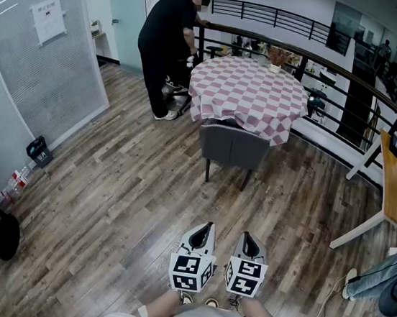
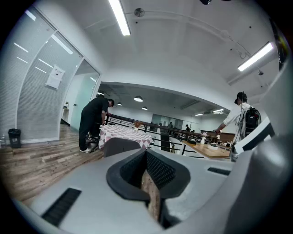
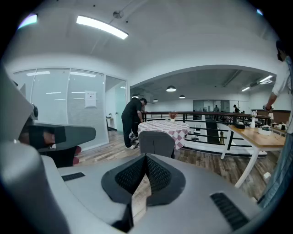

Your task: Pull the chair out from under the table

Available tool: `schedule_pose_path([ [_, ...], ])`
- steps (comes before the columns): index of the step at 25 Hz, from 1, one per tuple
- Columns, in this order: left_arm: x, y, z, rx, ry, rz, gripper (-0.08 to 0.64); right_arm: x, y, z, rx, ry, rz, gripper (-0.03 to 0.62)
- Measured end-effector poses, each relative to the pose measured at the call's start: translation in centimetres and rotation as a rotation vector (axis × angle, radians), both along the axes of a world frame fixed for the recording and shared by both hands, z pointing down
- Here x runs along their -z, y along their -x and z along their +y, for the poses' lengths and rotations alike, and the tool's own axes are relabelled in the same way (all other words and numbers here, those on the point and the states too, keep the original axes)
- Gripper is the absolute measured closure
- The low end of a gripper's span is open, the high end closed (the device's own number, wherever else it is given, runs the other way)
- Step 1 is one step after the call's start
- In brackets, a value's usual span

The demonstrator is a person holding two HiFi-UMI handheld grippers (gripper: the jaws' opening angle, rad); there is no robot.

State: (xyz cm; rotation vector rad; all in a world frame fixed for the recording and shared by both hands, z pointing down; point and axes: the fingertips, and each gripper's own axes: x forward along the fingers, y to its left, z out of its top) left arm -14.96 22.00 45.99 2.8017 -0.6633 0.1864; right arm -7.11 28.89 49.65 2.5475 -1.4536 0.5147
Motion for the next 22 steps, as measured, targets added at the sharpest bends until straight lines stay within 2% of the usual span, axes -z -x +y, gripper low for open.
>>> schedule_pose_path([
  [13, -0.8, 3.1, 0.2, 0.007, 0.025, -0.001, 0.561, -0.3, 2.4, 0.1, -0.015, 0.006, -0.016, 0.574],
  [22, -1.5, 5.9, -1.5, 0.032, 0.058, 0.017, 0.561, -1.2, 5.3, -0.2, -0.014, 0.047, -0.001, 0.574],
])
